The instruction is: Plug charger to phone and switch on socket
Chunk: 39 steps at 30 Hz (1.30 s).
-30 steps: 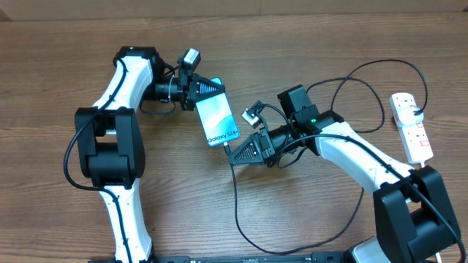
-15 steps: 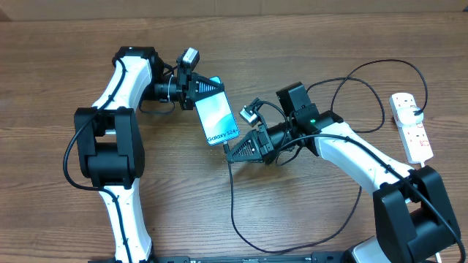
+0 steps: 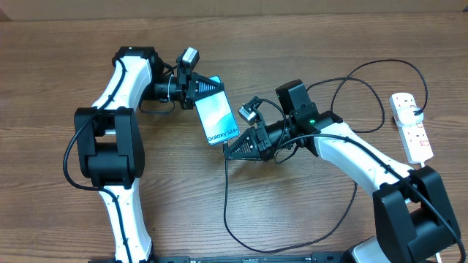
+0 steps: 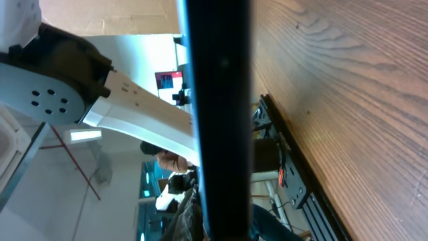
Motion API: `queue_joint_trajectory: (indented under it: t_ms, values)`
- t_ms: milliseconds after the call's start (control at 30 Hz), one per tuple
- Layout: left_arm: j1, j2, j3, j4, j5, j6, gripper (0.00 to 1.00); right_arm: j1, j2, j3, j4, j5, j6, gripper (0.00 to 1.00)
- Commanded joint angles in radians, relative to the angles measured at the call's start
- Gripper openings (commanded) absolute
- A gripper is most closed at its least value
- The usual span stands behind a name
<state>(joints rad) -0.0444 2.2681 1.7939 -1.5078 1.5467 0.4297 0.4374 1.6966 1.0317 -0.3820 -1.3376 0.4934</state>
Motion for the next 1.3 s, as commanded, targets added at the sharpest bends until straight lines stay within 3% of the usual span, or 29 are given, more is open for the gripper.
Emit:
queue_joint_trajectory:
  t_ms: [0, 400, 533, 733, 1267]
  values:
    - [-0.008, -0.034, 0.01, -0.017, 0.035, 0.01, 0.04, -0.036, -0.013, 0.003, 0.018, 0.099, 0.008, 0.04]
    - [-0.009, -0.034, 0.01, -0.016, 0.034, 0.012, 0.04, -0.04, -0.013, 0.003, 0.021, 0.169, 0.008, 0.04]
    - [-0.005, -0.034, 0.01, -0.001, 0.034, 0.012, 0.04, -0.04, -0.013, 0.003, 0.022, 0.064, -0.037, 0.04]
    - [0.016, -0.034, 0.01, 0.017, 0.034, 0.005, 0.04, -0.038, -0.013, 0.003, 0.003, -0.159, -0.22, 0.04]
    - [0.017, -0.034, 0.01, 0.012, 0.034, -0.105, 0.04, -0.023, -0.013, 0.003, 0.007, -0.041, -0.233, 0.04]
